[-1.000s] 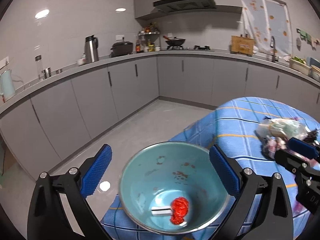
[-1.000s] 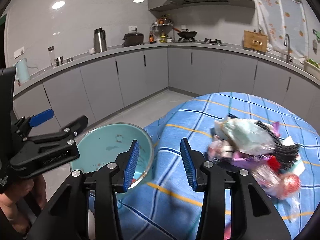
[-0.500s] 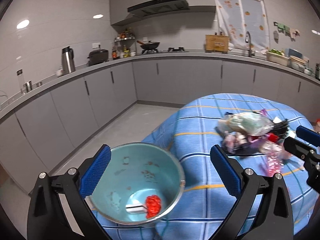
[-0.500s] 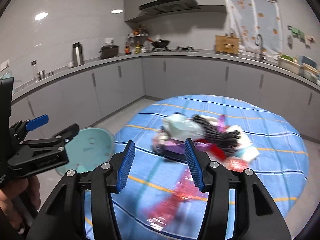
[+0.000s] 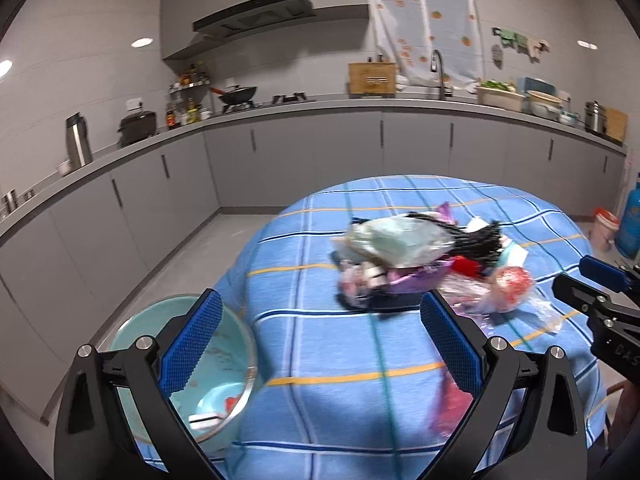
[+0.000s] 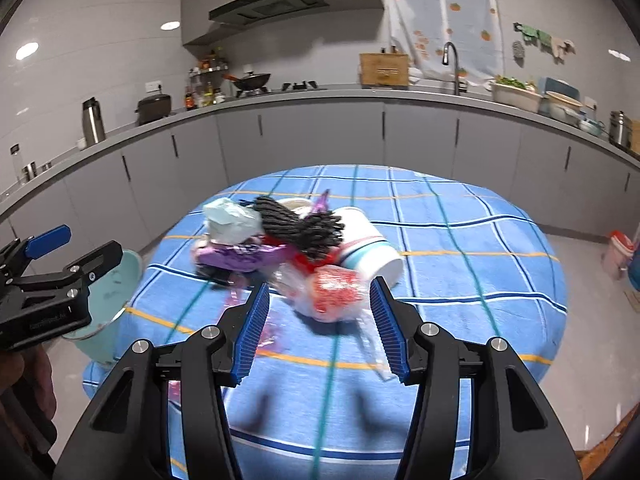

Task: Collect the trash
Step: 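Move both open tools back toward the trash pile on the table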

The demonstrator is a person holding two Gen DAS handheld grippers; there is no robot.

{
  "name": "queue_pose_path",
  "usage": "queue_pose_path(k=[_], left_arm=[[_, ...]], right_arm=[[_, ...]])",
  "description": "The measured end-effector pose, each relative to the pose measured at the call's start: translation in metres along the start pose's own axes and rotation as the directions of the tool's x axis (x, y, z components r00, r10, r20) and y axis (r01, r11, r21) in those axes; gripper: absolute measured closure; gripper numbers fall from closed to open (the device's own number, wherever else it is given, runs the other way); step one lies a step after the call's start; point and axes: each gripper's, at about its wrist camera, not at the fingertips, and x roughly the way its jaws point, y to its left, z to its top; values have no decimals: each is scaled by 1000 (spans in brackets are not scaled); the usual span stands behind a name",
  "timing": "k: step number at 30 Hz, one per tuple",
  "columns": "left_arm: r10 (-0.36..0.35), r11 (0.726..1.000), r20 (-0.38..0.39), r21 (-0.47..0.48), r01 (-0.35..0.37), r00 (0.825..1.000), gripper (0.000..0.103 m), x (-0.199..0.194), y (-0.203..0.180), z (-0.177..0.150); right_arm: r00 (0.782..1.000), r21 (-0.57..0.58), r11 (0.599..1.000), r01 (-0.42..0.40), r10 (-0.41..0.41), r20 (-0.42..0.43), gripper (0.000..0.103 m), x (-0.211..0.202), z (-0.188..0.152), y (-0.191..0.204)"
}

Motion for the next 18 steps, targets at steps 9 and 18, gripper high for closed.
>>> queue_pose_path(k=[9,18], left_arm=[[-100,992,-61,67,104,993,6,20,-56,-15],[-134,984,-132,102,148,982,7,41,-76,-34]], right_arm=[[998,23,998,58,-58,-18,48,1,-12,-29],[997,37,997,74,-73,-32,46,10,-19,-38]])
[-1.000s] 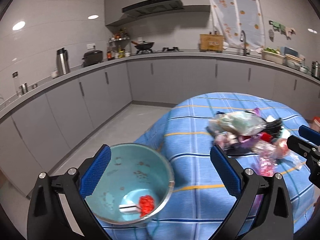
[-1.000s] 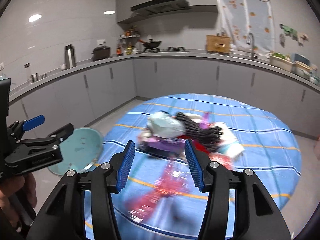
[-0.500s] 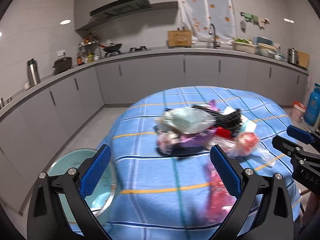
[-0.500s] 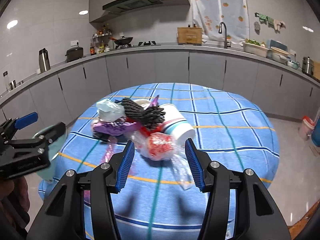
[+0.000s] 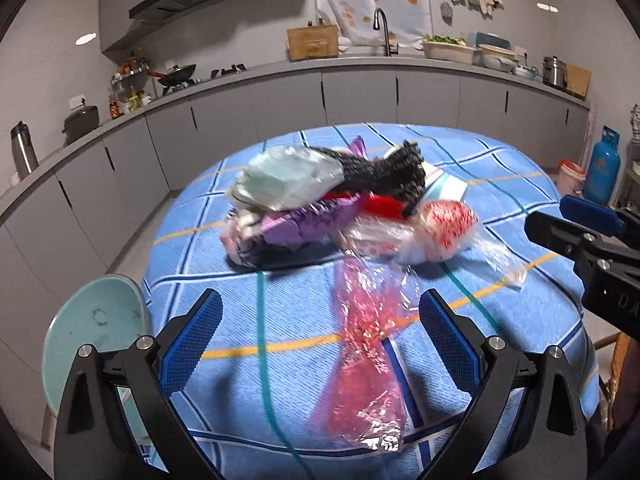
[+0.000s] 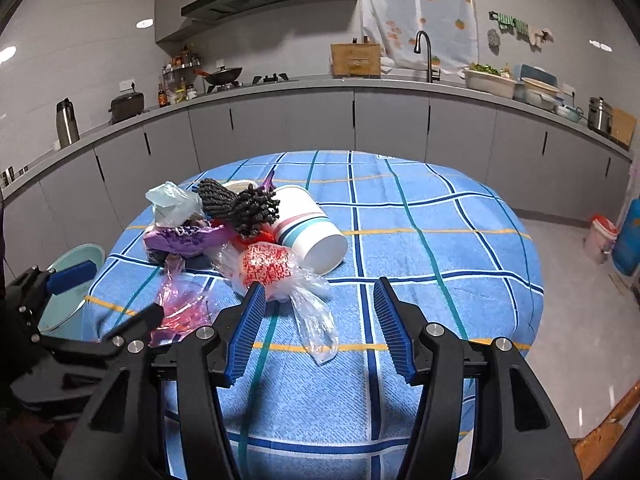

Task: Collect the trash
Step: 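Move both open tools back toward the trash pile on the table, then grasp the pink bag with the left tool while the right tool grasps the clear printed bag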

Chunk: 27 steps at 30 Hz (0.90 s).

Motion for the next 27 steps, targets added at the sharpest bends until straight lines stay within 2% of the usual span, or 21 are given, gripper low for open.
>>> queue_pose_path(k=[6,8,10,12,13,16,18,20,22,27], left_arm=[[-66,998,-51,-1,67,996,39,15,-3,-7],[-101,995,-69,-3,101,993,62,19,-4,-9],[-129,992,-72,-2,129,989,74,19,-4,-9],[-136,991,-67,9,136,989,76,17,-5,-9],[-136,990,-65,11,137,989,81,17,-5,-8],[-138,990,-51,14,139,989,82,13,-3,-5],[-135,990,-33,27,136,990,83,7,-3,-3],[-143,989,-28,30,144,989,84,5,-3,-2],[-150,988,-26,28,150,988,85,3,-3,-2],[-141,989,24,39,140,990,85,-18,-2,5]], right_arm=[[999,17,1000,7,-6,-37,46,17,-8,-4],[999,22,1000,-2,3,-45,46,22,-9,-5],[999,21,1000,-1,2,-53,46,28,-11,-4],[998,32,999,-8,10,-63,46,33,-13,-6],[998,35,999,-9,11,-68,46,35,-13,-5],[996,37,999,-23,26,-88,48,43,-14,-4],[994,27,999,-18,21,-106,59,47,-16,-2],[990,26,999,-31,34,-134,85,52,-18,0],[989,12,999,-34,35,-144,93,53,-20,2],[993,-3,999,-54,54,-101,96,34,-15,4]])
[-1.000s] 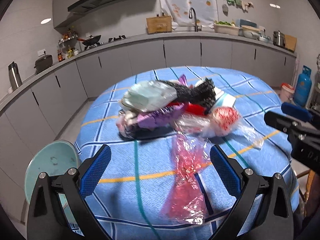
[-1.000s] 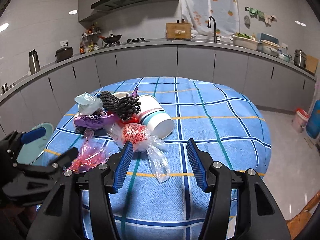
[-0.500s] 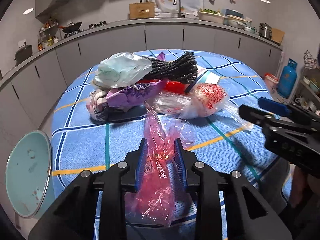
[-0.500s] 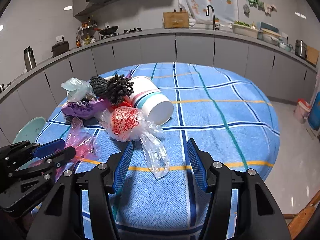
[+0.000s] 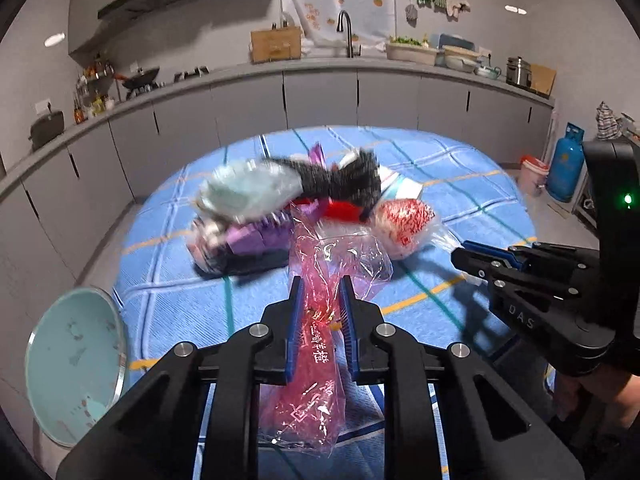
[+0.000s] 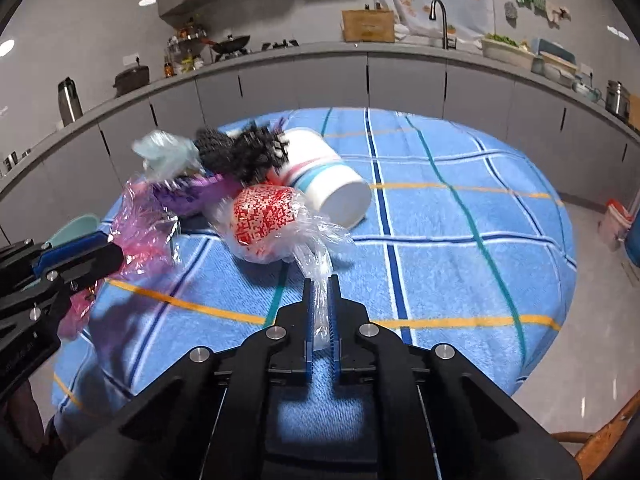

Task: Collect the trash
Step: 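Grasp the pink bag with the left tool while the right tool grasps the clear printed bag, then lower the pink bag into the bucket and open the left tool while the right tool holds its bag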

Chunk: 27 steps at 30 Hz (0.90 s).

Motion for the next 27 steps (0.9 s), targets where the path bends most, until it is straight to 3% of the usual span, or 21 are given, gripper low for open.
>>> queue_pose_path(k=[9,27], left_arm=[[89,996,108,-32,-86,990,85,-44,21,15],[201,972,159,-159,-176,967,85,-83,82,23]], right_arm=[[992,-2,1000,-26,26,123,96,-53,18,2],[966,-16,998,-66,68,249,97,-114,47,16]])
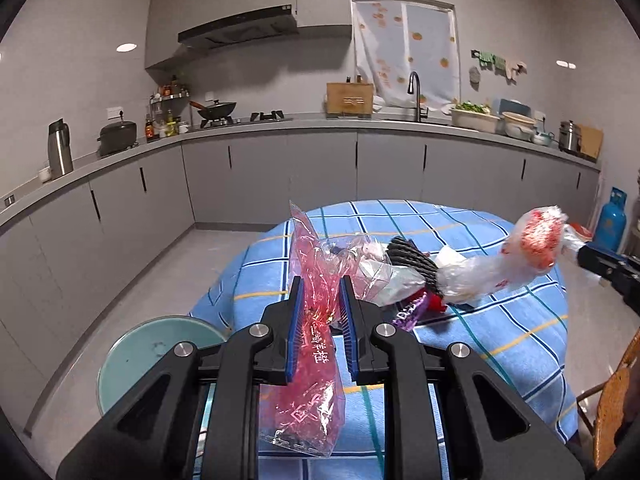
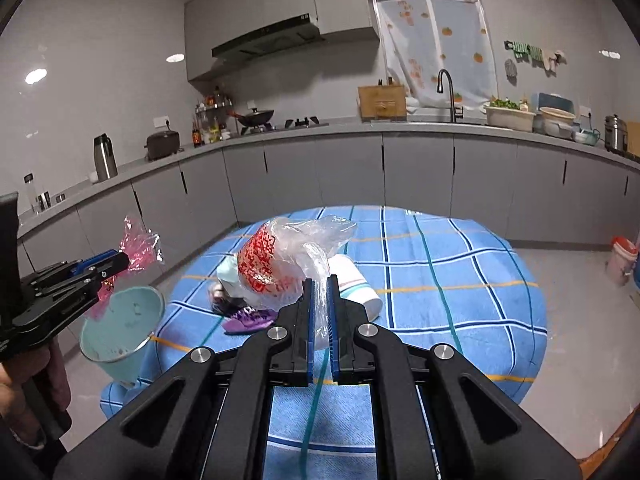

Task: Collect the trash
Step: 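Lower the pink bag into the bucket and open the left tool while the right tool holds its bag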

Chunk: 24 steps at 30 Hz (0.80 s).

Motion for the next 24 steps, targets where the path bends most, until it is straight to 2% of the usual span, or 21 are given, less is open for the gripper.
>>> queue_pose_path(k=[10,17,24], left_arm=[[19,1000,32,-13,-19,999,85,-13,8,7],[59,998,29,-24,-58,998,85,-14,18,6],[118,992,15,-56,-117,993,85,-11,43,3]], right_arm=[[998,-5,1000,-31,31,53,97,-16,13,15],[995,-8,997,-74,74,59,96,-8,18,28],[989,-29,991,-133,135,63,96,7,27,49]])
